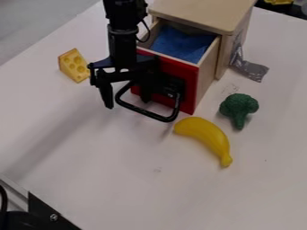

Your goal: Pick up the banana and put it inside the drawer

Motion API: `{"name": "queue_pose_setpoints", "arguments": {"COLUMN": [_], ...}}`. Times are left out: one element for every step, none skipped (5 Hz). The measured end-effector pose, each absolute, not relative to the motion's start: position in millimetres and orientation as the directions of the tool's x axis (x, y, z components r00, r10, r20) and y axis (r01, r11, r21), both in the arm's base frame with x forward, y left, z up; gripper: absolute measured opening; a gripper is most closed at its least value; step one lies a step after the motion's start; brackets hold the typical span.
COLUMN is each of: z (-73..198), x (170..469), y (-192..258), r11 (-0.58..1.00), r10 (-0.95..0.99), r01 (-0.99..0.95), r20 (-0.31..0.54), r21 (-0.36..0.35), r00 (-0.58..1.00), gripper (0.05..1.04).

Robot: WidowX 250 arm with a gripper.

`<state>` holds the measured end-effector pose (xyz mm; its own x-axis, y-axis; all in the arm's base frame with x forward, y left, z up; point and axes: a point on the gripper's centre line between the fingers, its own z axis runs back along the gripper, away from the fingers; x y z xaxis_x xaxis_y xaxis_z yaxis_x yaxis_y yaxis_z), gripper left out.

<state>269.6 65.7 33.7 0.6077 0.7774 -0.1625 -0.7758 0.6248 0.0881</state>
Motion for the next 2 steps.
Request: {"name": "queue_pose_setpoints", "arguments": {"z": [27.4, 27.4], "x": [266.9, 257.1], "y": [65.0, 58.6], "r11": [0.628, 0.627], "r10": [0.774, 0.772], "r01": [-0.772, -0.773], "r20": [-0.181, -0.21], "r21": [0.101, 0.099], "r00": [0.606, 0.6], "gripper": [1.0, 1.0]}}
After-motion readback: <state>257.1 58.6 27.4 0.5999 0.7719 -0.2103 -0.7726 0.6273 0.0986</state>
